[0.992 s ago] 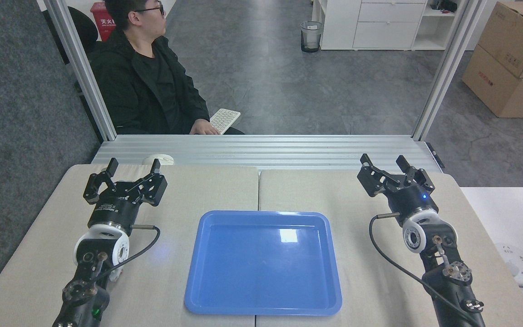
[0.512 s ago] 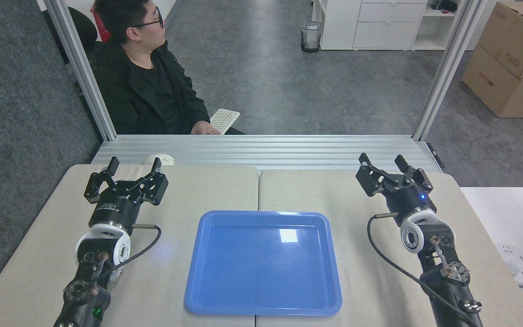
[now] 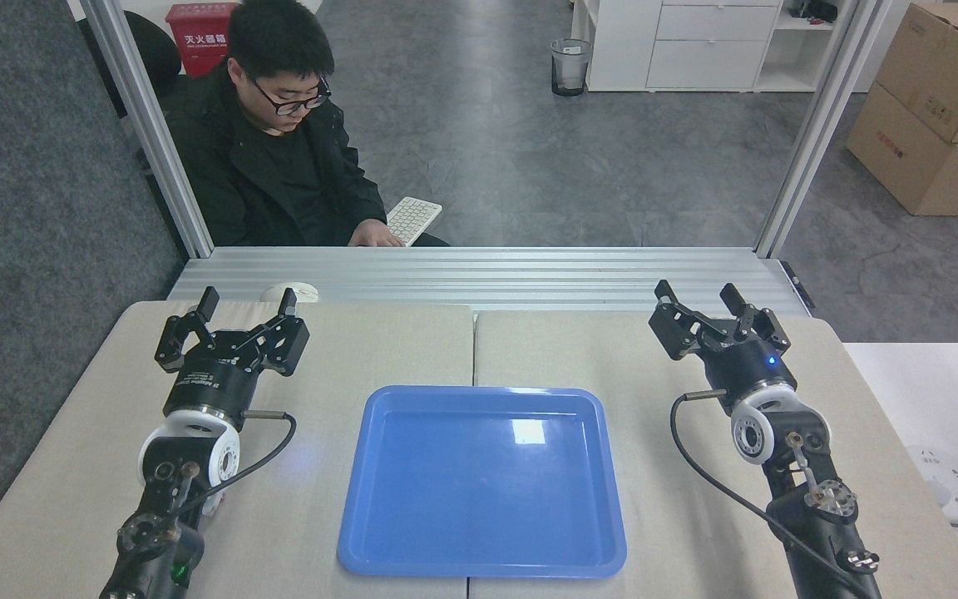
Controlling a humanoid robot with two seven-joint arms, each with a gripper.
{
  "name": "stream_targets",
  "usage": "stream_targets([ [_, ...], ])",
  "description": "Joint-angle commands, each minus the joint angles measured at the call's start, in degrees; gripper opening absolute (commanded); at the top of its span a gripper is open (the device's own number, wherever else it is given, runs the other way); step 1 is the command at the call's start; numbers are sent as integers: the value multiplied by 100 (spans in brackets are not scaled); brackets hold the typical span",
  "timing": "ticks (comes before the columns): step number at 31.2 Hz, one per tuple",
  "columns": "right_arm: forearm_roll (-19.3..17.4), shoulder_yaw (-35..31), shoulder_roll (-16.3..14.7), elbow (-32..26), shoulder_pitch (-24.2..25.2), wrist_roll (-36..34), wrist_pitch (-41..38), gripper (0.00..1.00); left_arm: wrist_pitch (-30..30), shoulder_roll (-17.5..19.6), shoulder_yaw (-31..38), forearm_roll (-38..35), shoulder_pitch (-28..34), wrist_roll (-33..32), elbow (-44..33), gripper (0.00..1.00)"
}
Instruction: Pick up switch part and place in tray
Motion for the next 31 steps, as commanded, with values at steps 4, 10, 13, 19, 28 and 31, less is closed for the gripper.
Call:
stream_targets([
  [4,-1,-53,30,-5,1,-7,15,100,-47,-2,-193,2,52,-27,-12,99],
  [10,-1,-61,30,-5,1,-15,15,100,-64,7,-193,2,52,-18,-3,99],
  [13,-1,-70,30,-5,1,-15,15,100,-64,7,-193,2,52,-18,6,99],
  [19,-1,-61,30,-13,1,-15,15,100,-64,-2,-193,2,95,-27,-3,99],
  [28,-10,-132,92,-40,9,-24,-2,100,-64,-2,-193,-7,113,-36,-29,99],
  [31,-10,-123,101,-49,9,-15,-2,100,-64,-2,-193,-7,122,-36,-47,99],
])
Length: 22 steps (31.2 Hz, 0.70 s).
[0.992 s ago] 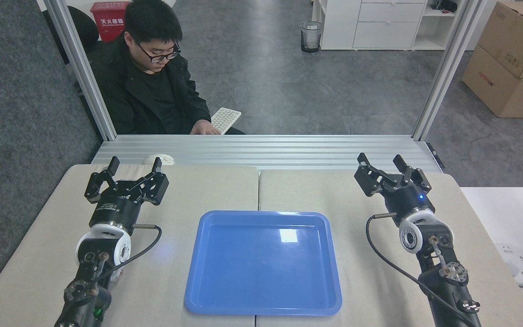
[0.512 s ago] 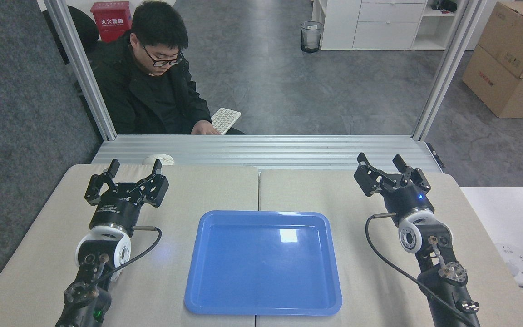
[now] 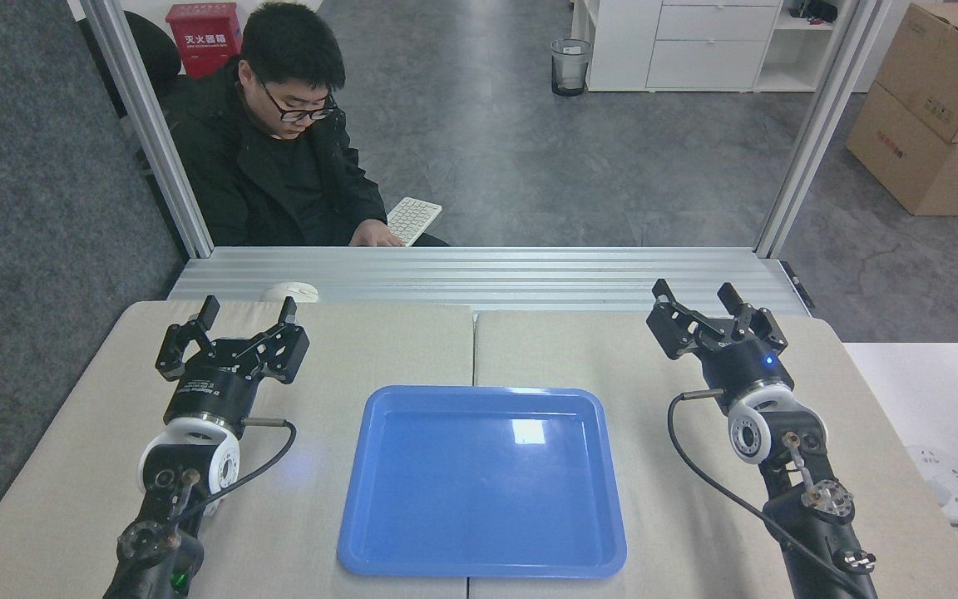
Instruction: Pick up switch part and place in tray
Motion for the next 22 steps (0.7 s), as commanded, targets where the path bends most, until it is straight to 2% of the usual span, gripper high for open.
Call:
stream_targets([
  [1,-4,-123,53,-29,16,-2,-16,100,-5,-3,-202,-5,26,-5,-39,99],
  [13,5,-132,36,-38,33,-2,-25,100,-5,59,-193,3,44,12,5,99],
  [22,5,-141,27,-29,33,7,-25,100,4,243,-9,30,641,240,110,99],
])
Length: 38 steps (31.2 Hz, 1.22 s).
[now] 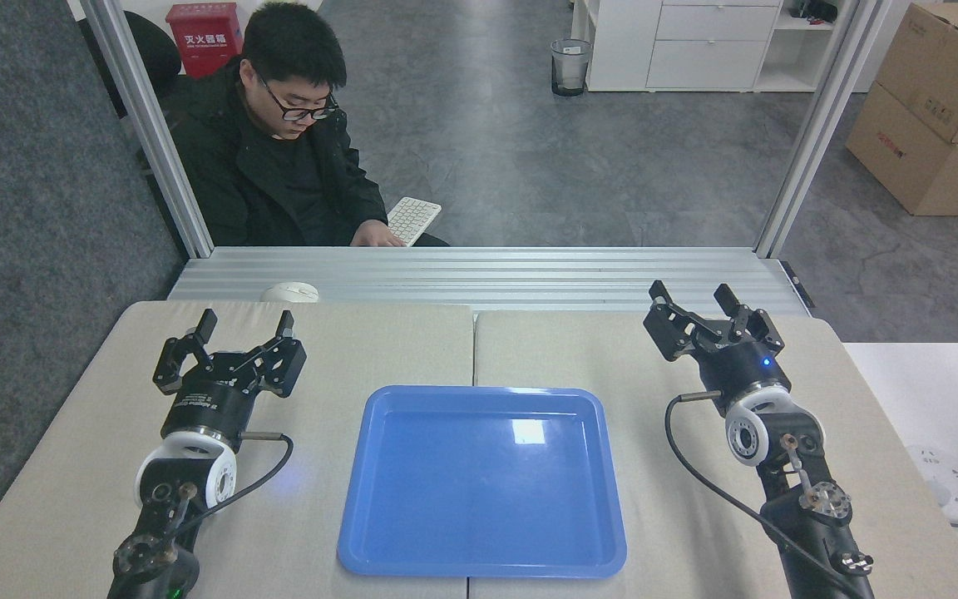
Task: Pick up switch part and place in tray
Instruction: 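Lower the left gripper onto the white-and-green switch part near the robot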
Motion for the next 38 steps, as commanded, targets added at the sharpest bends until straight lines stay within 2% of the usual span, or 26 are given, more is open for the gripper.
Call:
stream_targets([
  [1,6,-140,-3,-3,6,7,4,100,8,200,39,23,474,214,123,99],
  [8,6,-140,-3,-3,6,-2,4,100,7,200,101,6,992,460,377,99],
  [16,6,-140,-3,-3,6,-2,4,100,8,200,101,-12,1309,742,712,99],
  [23,6,-140,-3,-3,6,-2,4,100,16,217,83,-38,1309,1040,1326,99],
  [29,6,-140,-3,-3,6,7,4,100,43,217,83,-73,1301,1409,1538,99],
  [38,6,-140,-3,-3,6,-2,4,100,69,261,74,-82,1309,1427,1731,99],
])
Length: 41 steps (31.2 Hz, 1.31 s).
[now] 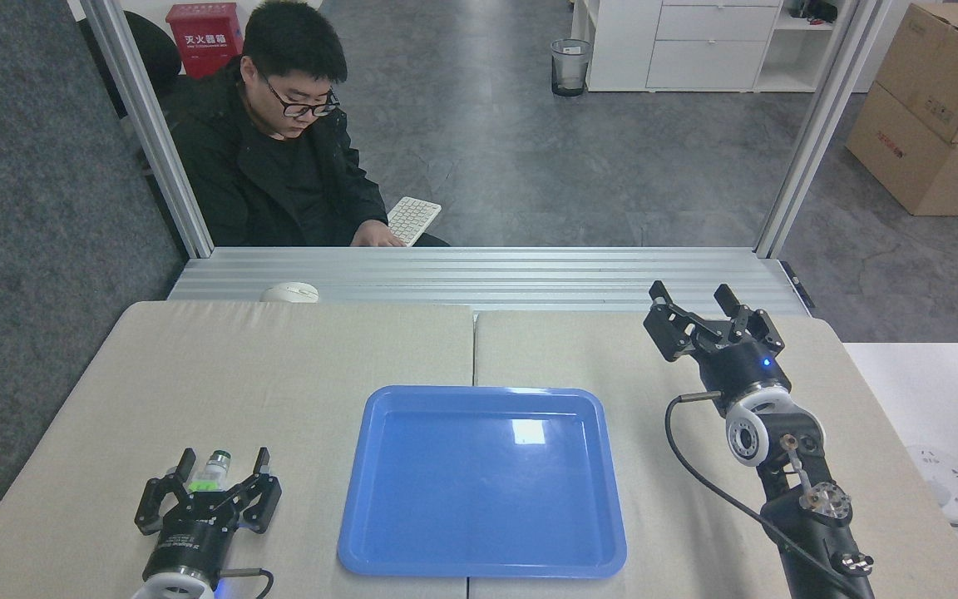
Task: Pick up switch part and place in tray
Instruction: 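Lower the left gripper onto the white-and-green switch part near the robot, then close the left gripper on the switch part and lift it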
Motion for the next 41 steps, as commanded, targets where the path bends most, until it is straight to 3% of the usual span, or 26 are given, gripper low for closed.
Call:
stream_targets([
  [1,0,-140,-1,0,1,-2,5,100,3,62,53,-20,53,44,623,99],
  [9,-9,-140,-1,0,1,-2,5,100,47,132,17,-177,44,396,869,95],
  [13,-9,-140,-1,0,1,-2,5,100,82,149,17,-441,27,607,1001,83],
  [17,-9,-140,-1,0,0,-2,5,100,196,149,9,-494,27,642,1019,66],
  [21,-9,-141,-1,0,-8,-2,5,100,214,149,9,-494,27,634,1019,40],
  [26,-9,-141,-1,0,-8,-2,5,100,214,149,9,-494,27,625,1019,25],
  [31,-9,-149,-1,0,1,-2,5,100,205,149,9,-494,9,598,1010,2],
  [36,-9,-149,-1,0,1,-2,5,100,197,158,9,-486,-35,563,817,0],
  [41,-9,-149,-1,0,0,-2,5,100,126,229,44,-415,-61,476,-376,0],
])
